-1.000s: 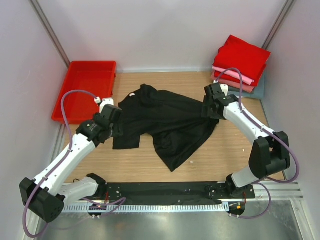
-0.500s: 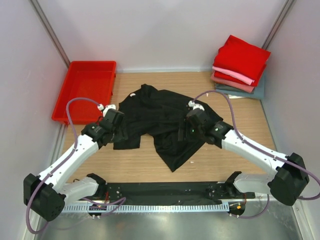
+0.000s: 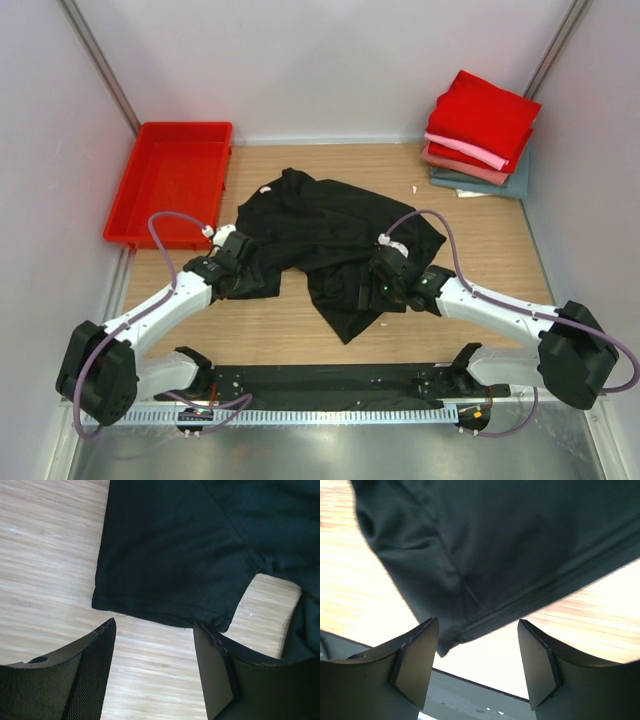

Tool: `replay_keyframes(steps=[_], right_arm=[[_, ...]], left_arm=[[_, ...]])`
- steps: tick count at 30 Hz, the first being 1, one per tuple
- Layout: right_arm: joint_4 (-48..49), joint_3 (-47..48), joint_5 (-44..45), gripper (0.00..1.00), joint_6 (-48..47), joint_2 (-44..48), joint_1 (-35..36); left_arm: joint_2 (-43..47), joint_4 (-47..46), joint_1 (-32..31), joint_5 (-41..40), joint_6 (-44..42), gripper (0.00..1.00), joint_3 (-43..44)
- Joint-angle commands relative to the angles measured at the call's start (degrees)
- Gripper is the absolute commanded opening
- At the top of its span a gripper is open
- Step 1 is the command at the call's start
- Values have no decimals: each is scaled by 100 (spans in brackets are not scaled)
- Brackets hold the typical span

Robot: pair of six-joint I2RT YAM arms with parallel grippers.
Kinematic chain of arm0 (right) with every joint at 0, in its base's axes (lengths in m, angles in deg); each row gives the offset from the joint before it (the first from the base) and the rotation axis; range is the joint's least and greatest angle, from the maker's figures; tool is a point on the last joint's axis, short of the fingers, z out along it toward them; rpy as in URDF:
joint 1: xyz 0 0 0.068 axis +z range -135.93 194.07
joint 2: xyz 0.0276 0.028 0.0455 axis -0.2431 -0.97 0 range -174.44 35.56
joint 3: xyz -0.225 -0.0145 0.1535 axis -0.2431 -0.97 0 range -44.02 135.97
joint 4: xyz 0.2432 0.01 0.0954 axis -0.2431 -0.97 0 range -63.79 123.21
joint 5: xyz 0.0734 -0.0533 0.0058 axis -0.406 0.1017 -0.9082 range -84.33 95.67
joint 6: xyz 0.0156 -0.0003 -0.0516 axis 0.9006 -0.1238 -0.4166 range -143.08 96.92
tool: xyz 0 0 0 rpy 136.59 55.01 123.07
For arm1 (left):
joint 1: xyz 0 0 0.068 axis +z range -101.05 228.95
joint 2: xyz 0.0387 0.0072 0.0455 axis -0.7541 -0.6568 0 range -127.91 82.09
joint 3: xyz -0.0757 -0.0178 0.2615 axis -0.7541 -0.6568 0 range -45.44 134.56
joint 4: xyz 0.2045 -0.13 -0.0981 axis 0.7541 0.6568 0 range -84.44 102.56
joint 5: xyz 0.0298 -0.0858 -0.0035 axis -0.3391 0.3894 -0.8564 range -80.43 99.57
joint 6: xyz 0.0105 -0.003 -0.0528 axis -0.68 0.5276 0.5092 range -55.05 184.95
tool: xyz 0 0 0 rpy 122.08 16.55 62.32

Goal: Fold and stack the t-shirts
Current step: Flatten the tshirt out

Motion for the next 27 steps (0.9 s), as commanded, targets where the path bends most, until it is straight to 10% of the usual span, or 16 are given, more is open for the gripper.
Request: replay_keyframes(steps=[1,13,27], right_arm=[[507,-12,-100,70,197,-48,98],[797,6,-171,65,205,-549,203],[1008,94,-215,26,82,-954,247]], left_arm=[[-139,-613,-12,-235,157,65,-107],[-851,-851,-12,-613,236,69,-99],[-939,-508,-12,-851,1026,66,-240]])
